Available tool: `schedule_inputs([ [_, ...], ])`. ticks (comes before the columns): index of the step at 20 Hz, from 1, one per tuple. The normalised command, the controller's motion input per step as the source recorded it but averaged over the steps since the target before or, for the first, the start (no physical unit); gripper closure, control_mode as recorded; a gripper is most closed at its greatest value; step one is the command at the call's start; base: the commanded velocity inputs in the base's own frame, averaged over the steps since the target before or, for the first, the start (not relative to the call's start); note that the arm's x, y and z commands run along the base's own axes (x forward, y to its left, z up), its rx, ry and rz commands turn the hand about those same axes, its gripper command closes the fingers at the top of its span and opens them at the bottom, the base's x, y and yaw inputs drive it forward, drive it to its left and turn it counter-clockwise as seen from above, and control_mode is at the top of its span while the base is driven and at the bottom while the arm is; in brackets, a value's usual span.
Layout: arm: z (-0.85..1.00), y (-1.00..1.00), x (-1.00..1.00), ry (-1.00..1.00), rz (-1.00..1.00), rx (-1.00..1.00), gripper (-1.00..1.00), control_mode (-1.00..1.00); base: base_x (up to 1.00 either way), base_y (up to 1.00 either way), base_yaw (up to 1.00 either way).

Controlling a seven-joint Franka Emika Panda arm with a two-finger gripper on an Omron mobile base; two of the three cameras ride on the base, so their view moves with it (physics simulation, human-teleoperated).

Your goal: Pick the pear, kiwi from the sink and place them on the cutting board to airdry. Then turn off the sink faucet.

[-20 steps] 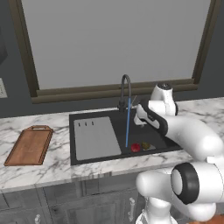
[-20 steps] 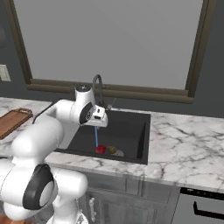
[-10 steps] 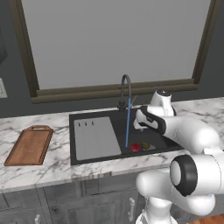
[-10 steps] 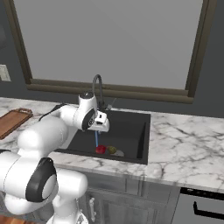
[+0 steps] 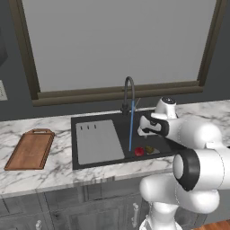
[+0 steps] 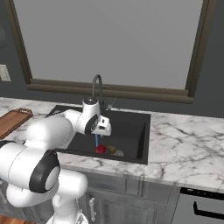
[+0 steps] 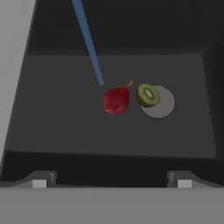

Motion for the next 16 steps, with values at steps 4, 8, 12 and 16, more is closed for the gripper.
schedule_inputs([
  [4, -0.2, -0.01, 0.07, 0.0, 0.0, 0.01, -1.0, -1.0, 0.0, 0.0, 0.0],
  [8, -0.21, 0.0, 0.09, 0.0, 0.0, 0.01, -1.0, -1.0, 0.0, 0.0, 0.0],
  [12, -0.23, 0.0, 0.11, 0.0, 0.0, 0.01, -1.0, -1.0, 0.0, 0.0, 0.0],
  [16, -0.25, 0.0, 0.09, 0.0, -0.01, 0.0, -1.0, -1.0, 0.0, 0.0, 0.0],
])
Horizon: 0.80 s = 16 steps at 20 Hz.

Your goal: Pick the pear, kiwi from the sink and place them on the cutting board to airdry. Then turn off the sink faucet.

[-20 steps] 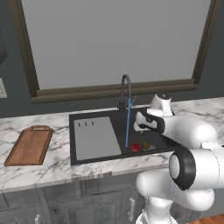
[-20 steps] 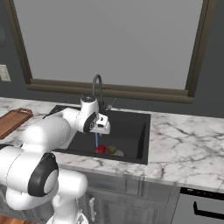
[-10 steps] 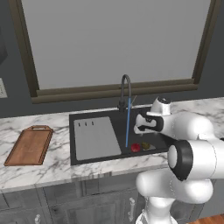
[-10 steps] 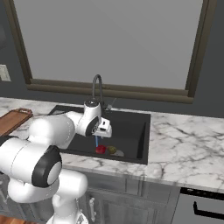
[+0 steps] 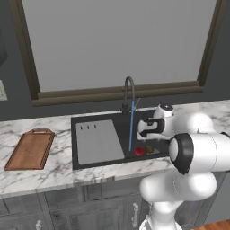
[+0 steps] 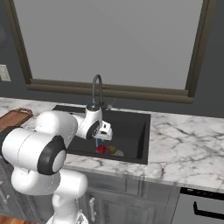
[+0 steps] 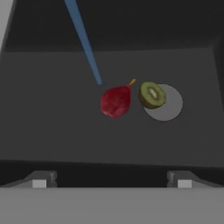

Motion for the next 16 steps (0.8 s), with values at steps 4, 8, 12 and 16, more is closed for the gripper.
schedule_inputs([
  [4, -0.26, 0.0, 0.12, 0.01, -0.01, 0.0, -1.0, -1.0, 0.0, 0.0, 0.0],
  [8, -0.22, 0.0, 0.11, 0.01, -0.02, 0.0, -1.0, -1.0, 0.0, 0.0, 0.0],
  [12, -0.19, 0.0, 0.11, 0.0, -0.03, 0.0, -1.0, -1.0, 0.0, 0.0, 0.0],
  [16, -0.18, 0.0, 0.1, 0.0, -0.01, 0.0, -1.0, -1.0, 0.0, 0.0, 0.0],
])
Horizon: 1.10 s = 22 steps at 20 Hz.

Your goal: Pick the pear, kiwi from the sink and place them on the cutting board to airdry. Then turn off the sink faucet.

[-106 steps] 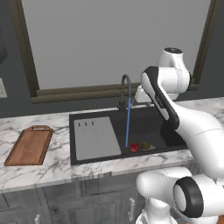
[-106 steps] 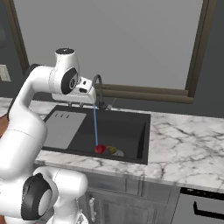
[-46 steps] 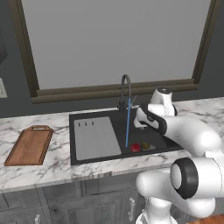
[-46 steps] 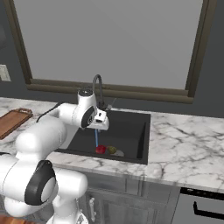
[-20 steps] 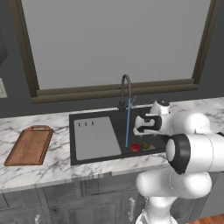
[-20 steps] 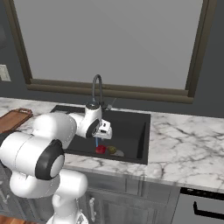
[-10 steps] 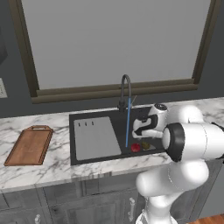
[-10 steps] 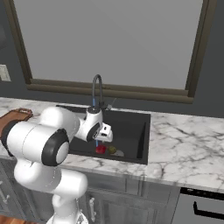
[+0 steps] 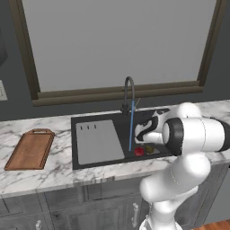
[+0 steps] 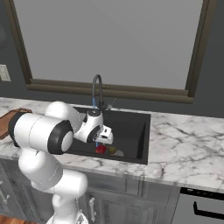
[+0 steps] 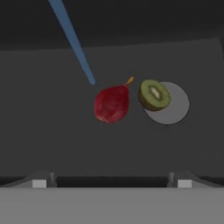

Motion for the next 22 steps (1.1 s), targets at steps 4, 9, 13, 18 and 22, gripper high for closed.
schedule_inputs([
  [4, -0.16, 0.0, 0.01, 0.0, 0.0, 0.0, -1.0, -1.0, 0.0, 0.0, 0.0],
  [9, -0.18, 0.0, 0.0, 0.0, 0.0, 0.0, -1.0, -1.0, 0.0, 0.0, 0.0],
  [13, -0.2, 0.03, 0.02, 0.0, -0.01, 0.0, -1.0, -1.0, 0.0, 0.0, 0.0],
  [18, -0.17, 0.01, 0.09, 0.0, -0.01, 0.0, -1.0, -1.0, 0.0, 0.0, 0.0],
  [22, -0.15, 0.03, 0.14, 0.0, -0.01, 0.0, -1.0, -1.0, 0.0, 0.0, 0.0],
])
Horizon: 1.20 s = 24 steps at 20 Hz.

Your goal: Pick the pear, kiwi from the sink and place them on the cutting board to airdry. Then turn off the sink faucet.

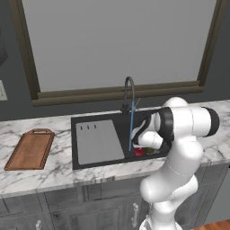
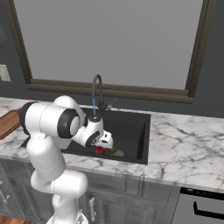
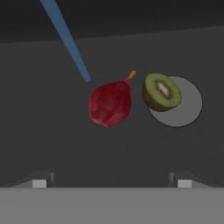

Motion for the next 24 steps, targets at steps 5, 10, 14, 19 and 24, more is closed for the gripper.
schedule_inputs([
  [5, -0.12, 0.02, 0.15, 0.0, -0.01, 0.0, -1.0, -1.0, 0.0, 0.0, 0.0],
  [10, -0.15, 0.01, 0.11, 0.0, -0.01, 0.0, -1.0, -1.0, 0.0, 0.0, 0.0],
  [14, -0.21, 0.0, 0.12, 0.01, -0.01, 0.0, -1.0, -1.0, 0.0, 0.0, 0.0],
  [19, -0.19, 0.0, 0.19, 0.01, -0.01, 0.0, -1.0, -1.0, 0.0, 0.0, 0.0],
  [24, -0.17, 0.0, 0.19, 0.01, -0.01, 0.0, -1.0, -1.0, 0.0, 0.0, 0.0],
])
